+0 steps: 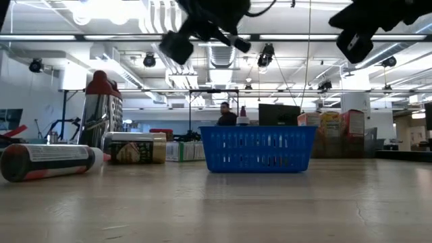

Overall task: Pick & Place Kitchen Items
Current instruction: Put the small black food coloring into the blue bin

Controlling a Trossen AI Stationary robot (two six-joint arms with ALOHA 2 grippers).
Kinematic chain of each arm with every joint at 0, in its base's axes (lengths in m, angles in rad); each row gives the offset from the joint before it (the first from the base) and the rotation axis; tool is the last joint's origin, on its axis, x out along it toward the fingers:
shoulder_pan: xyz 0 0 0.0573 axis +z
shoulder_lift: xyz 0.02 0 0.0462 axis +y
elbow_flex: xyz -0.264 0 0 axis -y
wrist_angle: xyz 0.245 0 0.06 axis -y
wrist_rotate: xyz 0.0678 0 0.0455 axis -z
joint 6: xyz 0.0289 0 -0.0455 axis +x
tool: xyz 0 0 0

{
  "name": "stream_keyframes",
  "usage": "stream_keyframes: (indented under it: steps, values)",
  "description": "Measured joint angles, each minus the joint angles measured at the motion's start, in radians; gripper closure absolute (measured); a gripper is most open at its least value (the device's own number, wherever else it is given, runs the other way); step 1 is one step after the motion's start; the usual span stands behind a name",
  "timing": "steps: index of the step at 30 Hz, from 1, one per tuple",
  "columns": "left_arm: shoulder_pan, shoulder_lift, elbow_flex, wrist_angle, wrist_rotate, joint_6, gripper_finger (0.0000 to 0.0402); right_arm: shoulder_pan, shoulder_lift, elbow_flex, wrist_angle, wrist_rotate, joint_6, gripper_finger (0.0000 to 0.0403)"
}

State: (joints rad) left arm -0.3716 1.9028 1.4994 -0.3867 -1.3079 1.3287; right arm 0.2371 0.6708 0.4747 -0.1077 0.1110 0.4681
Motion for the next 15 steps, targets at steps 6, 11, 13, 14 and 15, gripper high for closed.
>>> stream_keyframes:
  steps: [6,11,13,14,15]
  values:
    - [0.042,0.0,-0.015,0.28,0.165,0.345,0.033,0.0,0.0,0.002,0.014,-0.041,0.063,0.0394]
    - [0.043,0.0,-0.022,0.614,0.336,0.644,0.033,0.0,-0.002,0.002,0.014,-0.042,0.145,0.0394]
    - [0.043,0.0,-0.036,0.753,0.396,0.771,0.033,0.0,-0.004,0.002,0.01,-0.044,0.171,0.0394]
    - [0.043,0.0,-0.043,0.808,0.428,0.823,0.033,0.0,-0.009,0.002,0.009,-0.047,0.181,0.0394]
    - [0.043,0.0,-0.05,0.853,0.46,0.869,0.033,0.0,-0.014,0.002,0.008,-0.057,0.185,0.0394]
